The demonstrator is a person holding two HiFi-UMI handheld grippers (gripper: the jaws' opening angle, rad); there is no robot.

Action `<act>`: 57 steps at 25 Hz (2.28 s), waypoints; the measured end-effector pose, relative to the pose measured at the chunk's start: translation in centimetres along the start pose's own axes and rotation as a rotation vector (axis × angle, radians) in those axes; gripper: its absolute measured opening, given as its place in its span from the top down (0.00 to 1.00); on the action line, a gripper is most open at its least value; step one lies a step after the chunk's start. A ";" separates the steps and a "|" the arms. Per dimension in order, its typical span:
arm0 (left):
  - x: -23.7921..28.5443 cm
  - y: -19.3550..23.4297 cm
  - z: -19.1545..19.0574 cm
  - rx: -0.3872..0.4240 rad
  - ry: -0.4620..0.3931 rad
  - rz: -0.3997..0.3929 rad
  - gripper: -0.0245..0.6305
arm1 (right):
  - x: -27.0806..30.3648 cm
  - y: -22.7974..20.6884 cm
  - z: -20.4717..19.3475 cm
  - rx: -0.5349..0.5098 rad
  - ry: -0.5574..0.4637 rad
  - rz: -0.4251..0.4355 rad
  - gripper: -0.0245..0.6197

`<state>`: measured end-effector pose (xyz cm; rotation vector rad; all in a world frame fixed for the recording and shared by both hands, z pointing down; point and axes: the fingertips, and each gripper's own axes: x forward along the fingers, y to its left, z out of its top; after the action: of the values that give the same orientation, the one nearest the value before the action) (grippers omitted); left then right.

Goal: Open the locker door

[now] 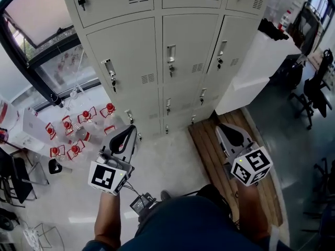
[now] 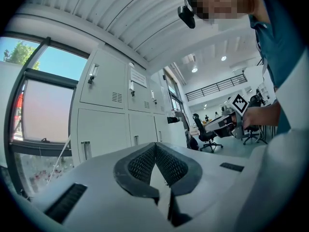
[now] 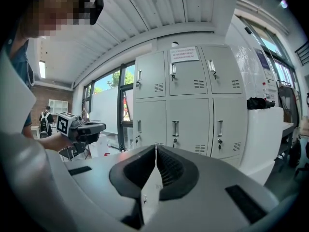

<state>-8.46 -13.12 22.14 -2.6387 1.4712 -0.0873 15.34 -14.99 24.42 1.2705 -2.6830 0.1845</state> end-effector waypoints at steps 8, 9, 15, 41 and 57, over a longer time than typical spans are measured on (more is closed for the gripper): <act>-0.9 2.6 -4.0 -0.003 0.077 0.072 0.94 | 5.4 -0.5 -2.0 0.003 0.028 0.074 0.90; -1.3 3.1 -4.6 -0.015 0.085 0.100 0.94 | 6.6 -0.6 -2.5 0.010 0.040 0.088 0.90; -3.3 5.1 -6.5 -0.027 0.072 0.285 0.94 | 14.4 -1.5 -4.5 -0.010 0.121 0.211 0.90; -2.8 9.2 -15.3 -0.209 0.193 0.537 0.94 | 31.8 -4.5 -16.0 -0.041 0.284 0.366 0.90; 2.1 10.6 -25.8 -0.241 0.325 0.453 0.94 | 41.9 -8.8 -29.5 -0.062 0.411 0.326 0.90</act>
<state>-19.13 -22.36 46.25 -2.4688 2.2818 -0.3270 -1.10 -46.76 62.16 0.6779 -2.4874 0.3561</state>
